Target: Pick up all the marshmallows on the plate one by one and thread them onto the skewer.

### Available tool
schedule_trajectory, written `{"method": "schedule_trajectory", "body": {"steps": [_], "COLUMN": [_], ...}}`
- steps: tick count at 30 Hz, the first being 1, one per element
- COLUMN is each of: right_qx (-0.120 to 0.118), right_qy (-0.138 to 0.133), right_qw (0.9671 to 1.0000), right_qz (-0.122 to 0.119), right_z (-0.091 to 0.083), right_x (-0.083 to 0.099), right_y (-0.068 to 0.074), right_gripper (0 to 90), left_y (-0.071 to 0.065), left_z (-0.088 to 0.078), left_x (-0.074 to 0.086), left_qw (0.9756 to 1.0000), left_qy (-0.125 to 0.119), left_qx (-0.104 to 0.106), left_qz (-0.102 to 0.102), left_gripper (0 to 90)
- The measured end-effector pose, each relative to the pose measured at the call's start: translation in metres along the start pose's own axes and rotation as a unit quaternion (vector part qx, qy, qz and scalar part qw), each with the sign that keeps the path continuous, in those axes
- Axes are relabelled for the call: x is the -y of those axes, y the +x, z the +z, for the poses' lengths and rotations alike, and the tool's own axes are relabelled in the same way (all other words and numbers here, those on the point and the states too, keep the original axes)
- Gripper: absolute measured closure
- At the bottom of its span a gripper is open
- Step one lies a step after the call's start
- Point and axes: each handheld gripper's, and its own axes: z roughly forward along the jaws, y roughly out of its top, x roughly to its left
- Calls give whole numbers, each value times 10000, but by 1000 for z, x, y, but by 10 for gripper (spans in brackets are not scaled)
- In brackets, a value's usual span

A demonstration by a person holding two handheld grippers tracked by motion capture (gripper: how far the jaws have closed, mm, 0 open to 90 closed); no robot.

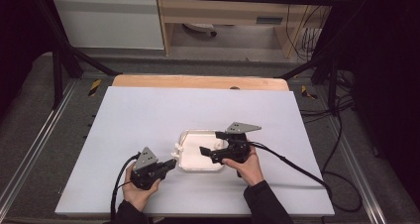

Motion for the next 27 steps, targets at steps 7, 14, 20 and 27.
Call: {"method": "schedule_trajectory", "body": {"steps": [7, 14, 20, 27], "right_qx": [328, 478, 550, 630], "right_qy": [470, 717, 1006, 1259], "right_qw": [9978, 9950, 9921, 9882], "right_qz": [-323, -508, -505, -600], "right_z": [-5, 0, 8, 18], "right_x": [-2, -3, 0, 4], "right_y": [-15, -25, -33, -42], "right_gripper": [76, 90, 98, 206], "left_y": [1, 3, 4, 5], "left_z": [0, 0, 0, 0], "left_x": [1, 1, 1, 1], "left_qw": [10000, 10000, 9999, 9999], "left_qy": [43, 70, 93, 131], "left_qx": [30, 60, 64, 69], "left_qz": [-4, -14, -7, -21], "left_gripper": [882, 882, 882, 882]}}
